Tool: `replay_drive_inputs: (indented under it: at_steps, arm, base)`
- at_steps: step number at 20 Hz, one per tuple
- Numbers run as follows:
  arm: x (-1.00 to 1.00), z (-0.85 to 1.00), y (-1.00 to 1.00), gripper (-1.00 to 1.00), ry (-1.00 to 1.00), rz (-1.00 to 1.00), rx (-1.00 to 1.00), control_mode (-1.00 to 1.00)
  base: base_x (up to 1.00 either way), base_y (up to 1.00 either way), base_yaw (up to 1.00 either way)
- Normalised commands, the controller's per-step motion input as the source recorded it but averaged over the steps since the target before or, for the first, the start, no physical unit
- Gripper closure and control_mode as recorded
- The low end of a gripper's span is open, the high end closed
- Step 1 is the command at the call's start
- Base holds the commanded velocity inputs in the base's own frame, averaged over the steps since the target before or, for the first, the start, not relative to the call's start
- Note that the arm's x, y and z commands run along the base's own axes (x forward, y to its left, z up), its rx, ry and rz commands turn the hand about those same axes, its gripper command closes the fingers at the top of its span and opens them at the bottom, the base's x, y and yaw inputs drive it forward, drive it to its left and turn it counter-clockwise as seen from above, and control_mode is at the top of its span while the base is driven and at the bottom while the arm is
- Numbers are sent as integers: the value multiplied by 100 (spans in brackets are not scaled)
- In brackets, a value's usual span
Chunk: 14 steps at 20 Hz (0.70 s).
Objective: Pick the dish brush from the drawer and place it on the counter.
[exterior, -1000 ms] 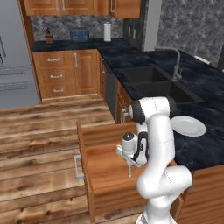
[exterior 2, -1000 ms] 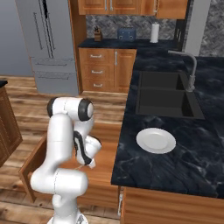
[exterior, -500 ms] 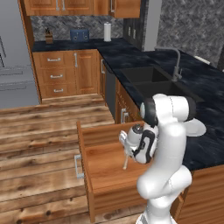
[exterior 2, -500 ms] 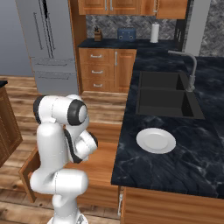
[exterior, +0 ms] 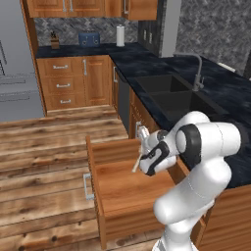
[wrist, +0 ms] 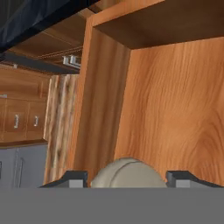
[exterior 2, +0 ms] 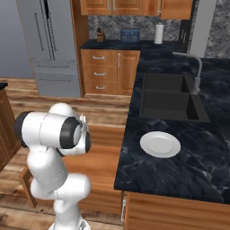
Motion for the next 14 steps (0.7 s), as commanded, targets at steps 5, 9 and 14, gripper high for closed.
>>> replay_drive_inputs:
  at_steps: [5, 9, 14]
  arm:
    - [1, 100, -52, 100, -19, 9, 6, -100]
    - [-1, 100, -61, 100, -15, 16, 6, -100]
    - [-18, 100, -77, 100, -1, 7, 2, -100]
  base:
    - [0, 0, 0]
    - [0, 0, 0]
    - [0, 0, 0]
